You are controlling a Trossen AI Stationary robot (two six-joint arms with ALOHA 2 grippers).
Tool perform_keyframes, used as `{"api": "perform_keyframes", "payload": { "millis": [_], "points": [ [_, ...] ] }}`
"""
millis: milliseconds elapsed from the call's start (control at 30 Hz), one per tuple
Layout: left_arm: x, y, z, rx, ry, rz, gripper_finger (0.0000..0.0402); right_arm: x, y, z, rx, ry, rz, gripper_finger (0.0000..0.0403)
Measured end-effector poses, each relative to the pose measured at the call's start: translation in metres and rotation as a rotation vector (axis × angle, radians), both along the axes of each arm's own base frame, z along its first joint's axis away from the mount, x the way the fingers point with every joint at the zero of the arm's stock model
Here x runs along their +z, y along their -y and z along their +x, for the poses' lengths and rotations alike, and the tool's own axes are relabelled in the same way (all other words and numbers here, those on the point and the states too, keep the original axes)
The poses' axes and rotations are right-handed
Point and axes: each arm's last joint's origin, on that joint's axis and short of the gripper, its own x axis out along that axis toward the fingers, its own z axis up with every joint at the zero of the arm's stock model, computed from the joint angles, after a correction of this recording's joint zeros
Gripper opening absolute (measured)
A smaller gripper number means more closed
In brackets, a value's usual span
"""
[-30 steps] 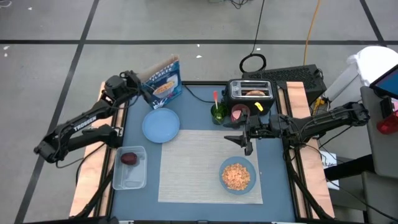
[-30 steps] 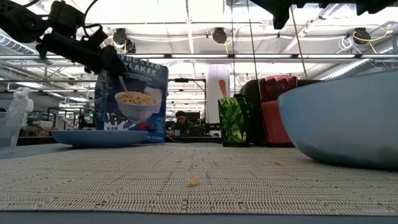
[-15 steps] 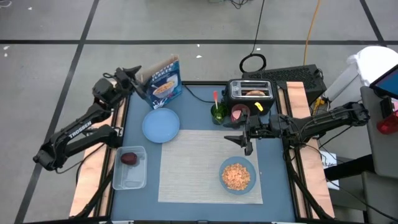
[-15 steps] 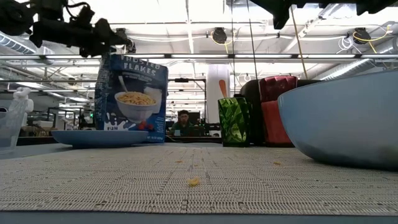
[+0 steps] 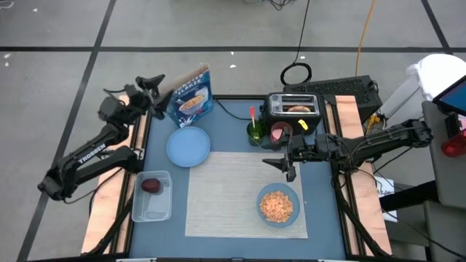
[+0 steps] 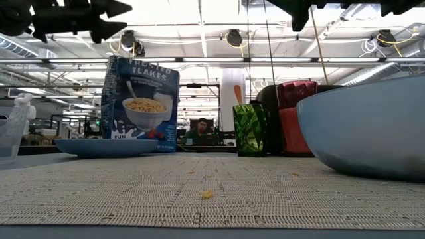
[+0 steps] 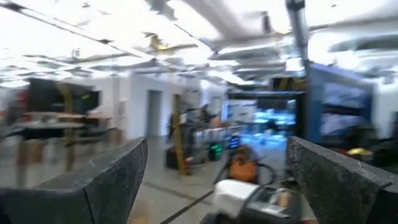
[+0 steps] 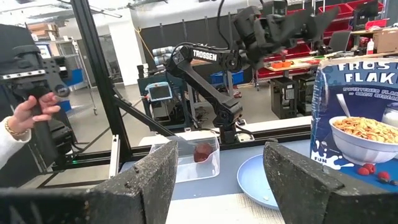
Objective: Arrange a breakfast setting
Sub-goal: Put the blue plate on the gray placemat
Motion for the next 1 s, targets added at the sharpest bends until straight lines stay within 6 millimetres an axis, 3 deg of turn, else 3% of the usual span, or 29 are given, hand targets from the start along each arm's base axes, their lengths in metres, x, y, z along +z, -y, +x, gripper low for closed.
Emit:
{"api": "perform_keyframes", "payload": {
  "millis": [300, 900, 1000],
  "points": [
    [0.003, 0.018, 0.014, -0.238, -0.005, 0.045, 0.0388, 0.000, 0.000, 0.000, 0.000, 0.000, 0.000, 0.0226],
    [0.003, 0.051, 0.034, -0.534, -0.001, 0.043, 0.0388, 0.005, 0.002, -0.001, -0.005, 0.048, 0.040, 0.0226],
    [0.003, 0.055, 0.036, -0.604, 0.015, -0.042, 0.0388, 0.010, 0.007, -0.005, -0.022, 0.071, 0.067, 0.0226]
  ]
}}
